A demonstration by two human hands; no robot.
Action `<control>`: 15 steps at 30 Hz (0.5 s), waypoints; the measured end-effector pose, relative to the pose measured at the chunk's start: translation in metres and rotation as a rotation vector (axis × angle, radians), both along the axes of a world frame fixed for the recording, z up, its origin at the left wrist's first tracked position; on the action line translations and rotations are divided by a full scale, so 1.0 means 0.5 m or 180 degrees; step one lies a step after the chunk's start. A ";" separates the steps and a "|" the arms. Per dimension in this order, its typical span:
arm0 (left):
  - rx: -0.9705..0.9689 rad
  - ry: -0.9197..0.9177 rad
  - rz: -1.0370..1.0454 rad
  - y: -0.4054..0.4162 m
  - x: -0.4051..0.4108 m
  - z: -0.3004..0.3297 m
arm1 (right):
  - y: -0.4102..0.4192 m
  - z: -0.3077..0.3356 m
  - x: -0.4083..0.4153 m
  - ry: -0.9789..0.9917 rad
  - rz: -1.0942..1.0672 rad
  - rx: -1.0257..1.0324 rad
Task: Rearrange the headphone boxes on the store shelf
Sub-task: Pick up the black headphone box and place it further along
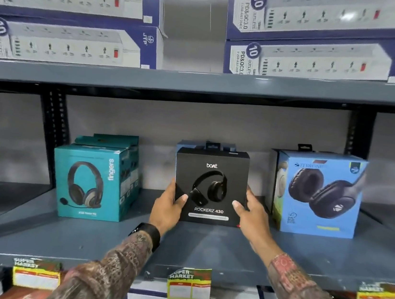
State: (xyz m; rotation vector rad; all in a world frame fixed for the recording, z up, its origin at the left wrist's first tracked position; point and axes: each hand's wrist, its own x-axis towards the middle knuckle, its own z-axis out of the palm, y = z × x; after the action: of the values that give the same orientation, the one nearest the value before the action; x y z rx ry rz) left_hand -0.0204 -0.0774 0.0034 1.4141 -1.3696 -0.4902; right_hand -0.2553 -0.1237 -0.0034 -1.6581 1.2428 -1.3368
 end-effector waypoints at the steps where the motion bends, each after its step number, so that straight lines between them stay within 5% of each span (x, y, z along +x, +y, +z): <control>1: -0.0090 -0.0080 0.0165 0.012 -0.006 0.001 | 0.004 0.001 -0.003 0.0037 -0.0076 -0.0044; 8: -0.0673 -0.0722 0.0586 0.117 -0.007 0.035 | 0.102 0.031 -0.050 0.0190 -0.0438 -0.0402; 15: -0.0623 -0.0520 0.0416 0.196 -0.001 0.062 | 0.222 0.070 -0.092 0.0095 -0.0358 -0.0629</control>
State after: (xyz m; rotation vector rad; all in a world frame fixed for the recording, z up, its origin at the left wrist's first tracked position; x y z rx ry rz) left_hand -0.0211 0.0207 0.0345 1.3943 -1.4027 -0.1533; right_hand -0.3011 -0.0129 0.0317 -1.7704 1.2720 -1.5513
